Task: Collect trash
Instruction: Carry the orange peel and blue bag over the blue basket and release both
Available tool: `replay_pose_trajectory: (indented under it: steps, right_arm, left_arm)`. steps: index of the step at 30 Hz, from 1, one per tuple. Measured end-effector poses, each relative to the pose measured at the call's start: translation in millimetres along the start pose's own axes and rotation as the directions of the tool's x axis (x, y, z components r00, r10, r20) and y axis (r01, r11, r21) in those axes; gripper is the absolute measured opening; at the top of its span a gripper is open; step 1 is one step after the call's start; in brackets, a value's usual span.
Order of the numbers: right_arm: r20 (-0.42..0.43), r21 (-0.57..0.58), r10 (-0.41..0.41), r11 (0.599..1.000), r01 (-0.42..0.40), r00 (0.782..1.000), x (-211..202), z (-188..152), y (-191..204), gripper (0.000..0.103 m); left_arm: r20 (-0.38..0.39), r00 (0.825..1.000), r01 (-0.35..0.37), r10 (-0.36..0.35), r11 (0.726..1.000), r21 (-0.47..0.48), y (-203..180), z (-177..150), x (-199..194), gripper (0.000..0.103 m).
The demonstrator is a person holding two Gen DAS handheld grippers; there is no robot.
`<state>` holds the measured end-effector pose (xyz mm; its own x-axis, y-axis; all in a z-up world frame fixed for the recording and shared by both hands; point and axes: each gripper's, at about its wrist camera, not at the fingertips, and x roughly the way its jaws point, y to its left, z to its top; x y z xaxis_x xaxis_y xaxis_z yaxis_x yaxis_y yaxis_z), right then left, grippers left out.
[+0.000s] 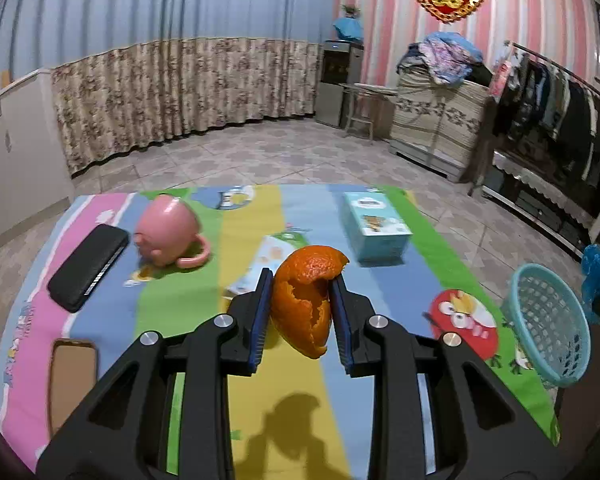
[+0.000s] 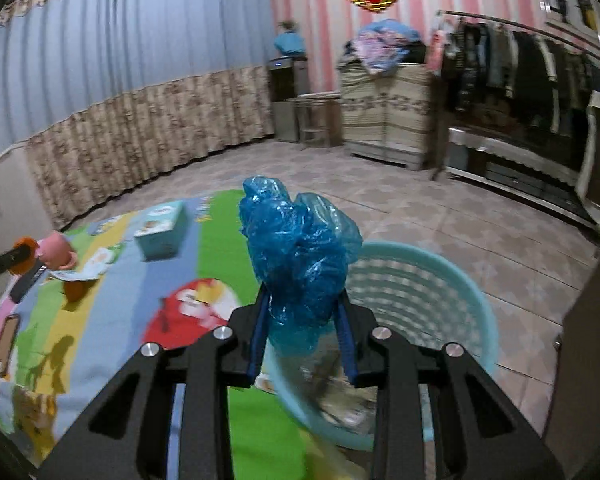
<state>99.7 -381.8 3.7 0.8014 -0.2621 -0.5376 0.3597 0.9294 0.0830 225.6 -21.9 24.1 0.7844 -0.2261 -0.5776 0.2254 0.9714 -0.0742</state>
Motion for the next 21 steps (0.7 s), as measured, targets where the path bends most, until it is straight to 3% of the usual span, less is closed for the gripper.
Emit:
replay_pose_trajectory:
  steps: [6,21]
  right_arm:
    - [0.006,0.026,-0.060,0.998,0.060,0.998,4.3,-11.9,-27.5,0.031]
    - [0.043,0.140,-0.097,0.986,0.090,0.994,5.6,-12.4,-59.6,0.031]
  left_arm:
    - [0.001,0.999,0.044,-0.044,0.998,0.041,-39.0,-3.1,-0.8,0.027]
    - [-0.011,0.981,0.192,-0.193,0.972,0.139,-151.6,-4.2,14.9,0.027]
